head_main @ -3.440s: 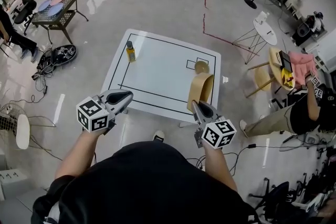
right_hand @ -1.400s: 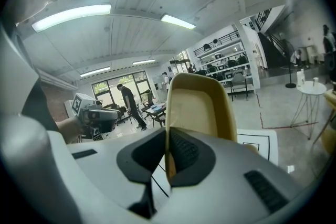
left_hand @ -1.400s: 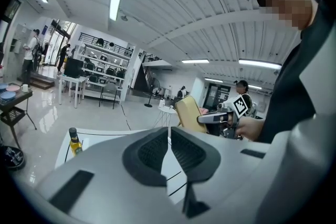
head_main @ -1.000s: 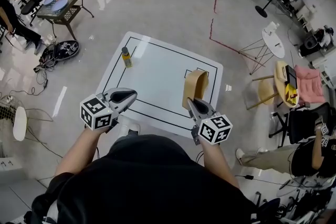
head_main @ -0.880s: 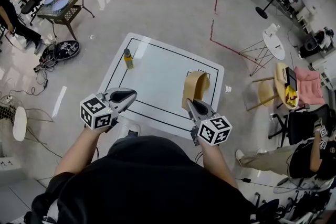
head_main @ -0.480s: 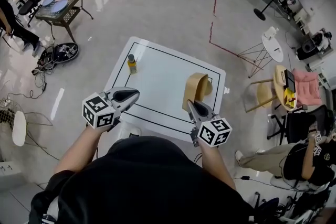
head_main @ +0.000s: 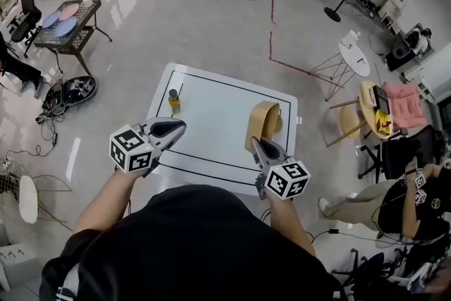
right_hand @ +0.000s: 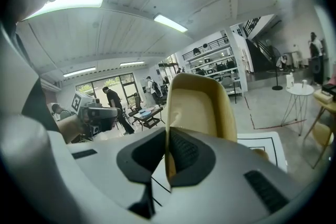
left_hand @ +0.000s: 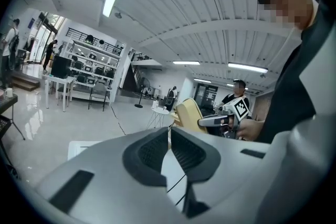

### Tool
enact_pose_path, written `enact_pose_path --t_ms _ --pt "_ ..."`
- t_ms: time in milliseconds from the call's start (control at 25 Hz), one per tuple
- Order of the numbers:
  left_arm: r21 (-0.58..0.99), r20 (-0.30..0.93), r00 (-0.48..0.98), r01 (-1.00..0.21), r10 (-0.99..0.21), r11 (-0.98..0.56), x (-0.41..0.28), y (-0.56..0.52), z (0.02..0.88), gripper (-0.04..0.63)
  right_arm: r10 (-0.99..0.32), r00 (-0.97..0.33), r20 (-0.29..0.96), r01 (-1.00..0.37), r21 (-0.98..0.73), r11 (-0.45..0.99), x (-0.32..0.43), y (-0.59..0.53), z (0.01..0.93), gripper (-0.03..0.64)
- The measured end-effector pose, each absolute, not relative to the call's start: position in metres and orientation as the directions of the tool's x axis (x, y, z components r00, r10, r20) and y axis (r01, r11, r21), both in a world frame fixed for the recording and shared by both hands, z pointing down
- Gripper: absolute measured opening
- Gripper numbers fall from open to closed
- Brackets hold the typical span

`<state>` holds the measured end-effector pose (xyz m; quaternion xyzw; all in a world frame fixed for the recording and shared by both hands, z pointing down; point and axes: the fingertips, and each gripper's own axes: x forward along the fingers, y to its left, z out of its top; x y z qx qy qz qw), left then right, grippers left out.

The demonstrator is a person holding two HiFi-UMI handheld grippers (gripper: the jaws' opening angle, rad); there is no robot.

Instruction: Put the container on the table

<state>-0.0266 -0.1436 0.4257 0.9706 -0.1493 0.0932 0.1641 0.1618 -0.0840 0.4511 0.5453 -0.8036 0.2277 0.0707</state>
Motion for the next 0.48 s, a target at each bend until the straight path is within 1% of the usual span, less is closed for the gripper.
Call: enact_pose_path --t_ms 480 --pt "0.299 0.228 0.957 -0.247 -0.182 -0.922 -0.043 -0.178 0.434 0.021 -0.868 -0.322 0.378 -0.933 -0.284 0.223 0.144 -0.106 0.46 0.017"
